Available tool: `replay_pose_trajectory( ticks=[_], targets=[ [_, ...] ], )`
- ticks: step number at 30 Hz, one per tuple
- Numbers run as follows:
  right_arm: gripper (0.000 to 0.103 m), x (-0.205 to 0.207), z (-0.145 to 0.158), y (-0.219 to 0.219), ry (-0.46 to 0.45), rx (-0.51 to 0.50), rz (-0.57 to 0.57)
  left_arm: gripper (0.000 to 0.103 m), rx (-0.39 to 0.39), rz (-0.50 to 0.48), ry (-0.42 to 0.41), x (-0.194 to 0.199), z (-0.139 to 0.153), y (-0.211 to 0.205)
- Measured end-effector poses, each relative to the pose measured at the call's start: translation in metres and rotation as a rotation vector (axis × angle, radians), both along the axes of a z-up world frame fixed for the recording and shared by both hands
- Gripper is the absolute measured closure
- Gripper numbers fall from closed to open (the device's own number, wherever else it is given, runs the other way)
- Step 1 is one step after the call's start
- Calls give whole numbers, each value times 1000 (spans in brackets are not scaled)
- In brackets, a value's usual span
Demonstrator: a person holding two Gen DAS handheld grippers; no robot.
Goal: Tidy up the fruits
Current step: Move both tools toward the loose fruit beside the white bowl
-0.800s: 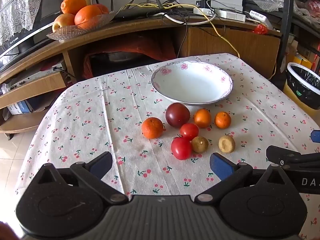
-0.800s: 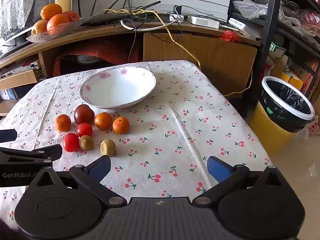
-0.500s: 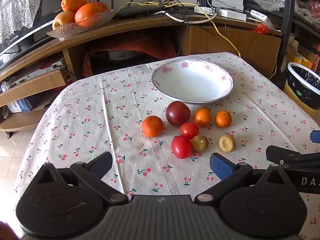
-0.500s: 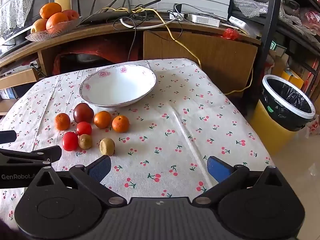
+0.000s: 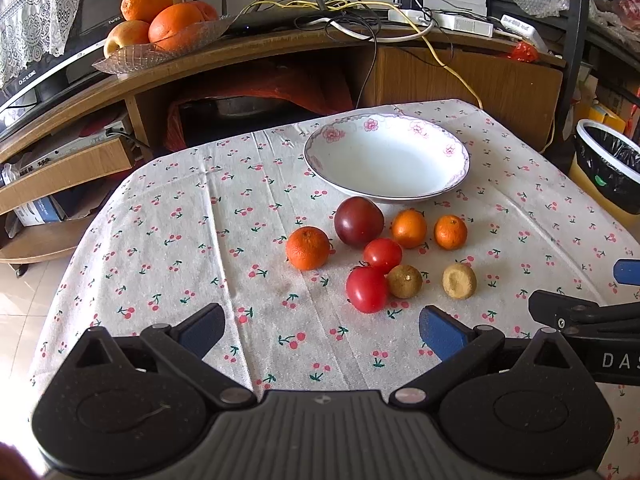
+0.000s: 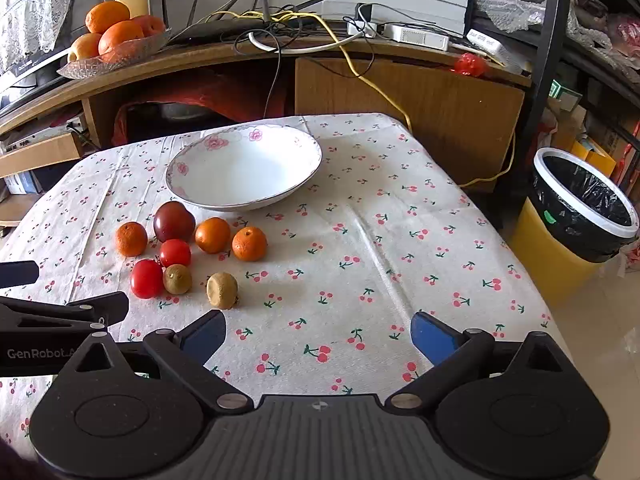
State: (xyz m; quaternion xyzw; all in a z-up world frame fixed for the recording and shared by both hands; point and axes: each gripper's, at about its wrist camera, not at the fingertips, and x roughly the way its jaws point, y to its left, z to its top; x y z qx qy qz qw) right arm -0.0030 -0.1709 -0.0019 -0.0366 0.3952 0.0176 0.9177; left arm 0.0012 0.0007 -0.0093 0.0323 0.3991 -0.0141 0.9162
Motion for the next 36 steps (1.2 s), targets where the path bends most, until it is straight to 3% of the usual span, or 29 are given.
replay_pose_trajectory(
  ticks=[28,36],
  targets=[
    [19,8,-8,6,30,31,47,0,27,4,-2,6,-4,6],
    [30,14,-11,14,41,44,117,0,54,-22,-8,11,-9,9]
  ],
)
